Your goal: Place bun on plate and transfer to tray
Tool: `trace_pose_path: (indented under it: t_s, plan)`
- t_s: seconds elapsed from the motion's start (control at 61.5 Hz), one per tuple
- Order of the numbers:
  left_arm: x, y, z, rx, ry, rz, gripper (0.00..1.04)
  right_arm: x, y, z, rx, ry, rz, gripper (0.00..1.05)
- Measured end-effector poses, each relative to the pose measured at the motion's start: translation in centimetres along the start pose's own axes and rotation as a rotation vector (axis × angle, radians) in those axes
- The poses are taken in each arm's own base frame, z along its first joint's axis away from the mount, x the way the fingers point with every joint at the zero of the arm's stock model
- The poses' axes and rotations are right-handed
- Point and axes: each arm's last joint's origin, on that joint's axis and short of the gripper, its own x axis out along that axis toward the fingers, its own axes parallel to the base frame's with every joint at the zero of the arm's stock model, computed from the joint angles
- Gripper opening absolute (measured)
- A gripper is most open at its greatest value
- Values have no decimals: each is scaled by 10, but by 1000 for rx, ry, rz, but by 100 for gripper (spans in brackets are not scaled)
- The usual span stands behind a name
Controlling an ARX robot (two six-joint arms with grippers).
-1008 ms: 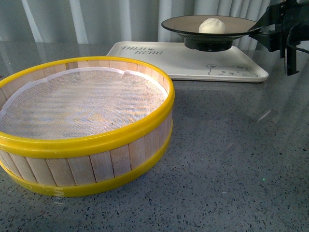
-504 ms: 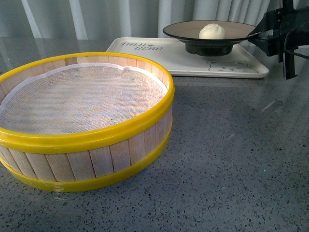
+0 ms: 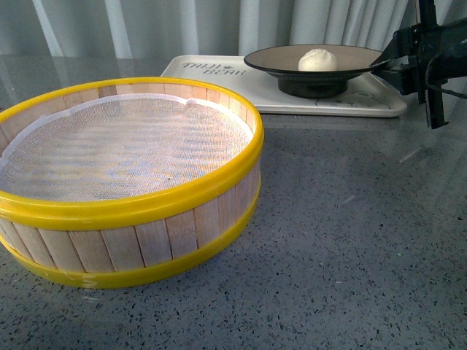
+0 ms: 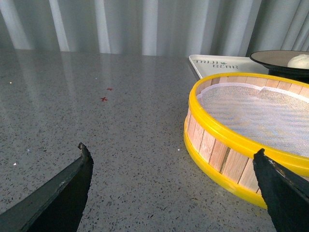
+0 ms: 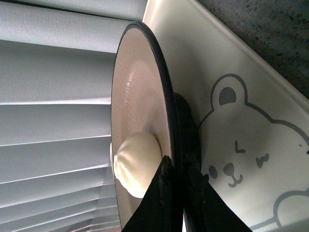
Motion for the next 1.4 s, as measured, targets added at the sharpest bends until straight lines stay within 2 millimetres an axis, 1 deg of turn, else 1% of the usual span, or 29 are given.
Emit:
trace_pose_path:
  t_s: [0.211,0.244,0.26,0.293,0.341,0.52,0.553,0.65,0.683,0.796,0.829,0.861,0.894,0.975,1.04,1.073,1.089,1.122,1.138,1.219,1.268,1.3,1.333,1.382,1.398]
  plan:
    - [0,0,0,0,0,0,98,0,-1,0,2,1,-4,2]
    - [0,0,0,0,0,0,98,0,-1,0,3,1,-5,4]
    - [0,0,0,0,0,0,98,0,-2,0,5,2,-6,8]
    - [0,0,0,0,0,0,98,0,-2,0,7,2,-5,11]
    - [0,0,0,0,0,0,98,0,-2,0,8,2,-8,22]
    - [0,0,0,0,0,0,98,-4,-6,-4,13,5,-25,50]
    - [0,0,0,0,0,0,98,-6,-6,-5,13,6,-26,57]
    - [0,0,0,0,0,0,98,-15,-2,-6,12,3,-20,73]
    - [0,0,0,0,0,0,98,-17,-1,-6,13,4,-21,77]
    - [0,0,0,0,0,0,98,-34,6,-9,4,2,-14,96]
    - [0,0,0,0,0,0,98,-37,7,-10,3,0,-12,98]
    - [0,0,0,0,0,0,98,-43,9,-10,-2,-6,-10,97]
    - [0,0,0,0,0,0,98,-51,10,-11,-15,-21,-10,95]
    - [0,0,0,0,0,0,98,-69,12,-11,-38,-49,-8,96]
    - [0,0,0,0,0,0,98,-89,13,-10,-78,-90,-6,96]
    - [0,0,0,0,0,0,98,-103,13,-8,-106,-119,0,96]
    - [0,0,0,0,0,0,98,-115,12,-7,-132,-141,4,96]
    - [0,0,0,0,0,0,98,-132,11,-5,-170,-172,13,96]
    - [0,0,0,0,0,0,98,-145,10,-3,-204,-198,14,96]
    - [0,0,0,0,0,0,98,-187,0,-1,-320,-305,9,96]
    - [0,0,0,0,0,0,98,-203,-6,-1,-379,-356,-5,96]
    - [0,0,0,0,0,0,98,-217,-13,-2,-438,-402,-16,96]
    - [0,0,0,0,0,0,98,-230,-20,-3,-516,-447,-39,96]
    - [0,0,0,0,0,0,98,-243,-29,-6,-599,-503,-73,96]
    - [0,0,0,0,0,0,98,-248,-33,-7,-650,-533,-93,96]
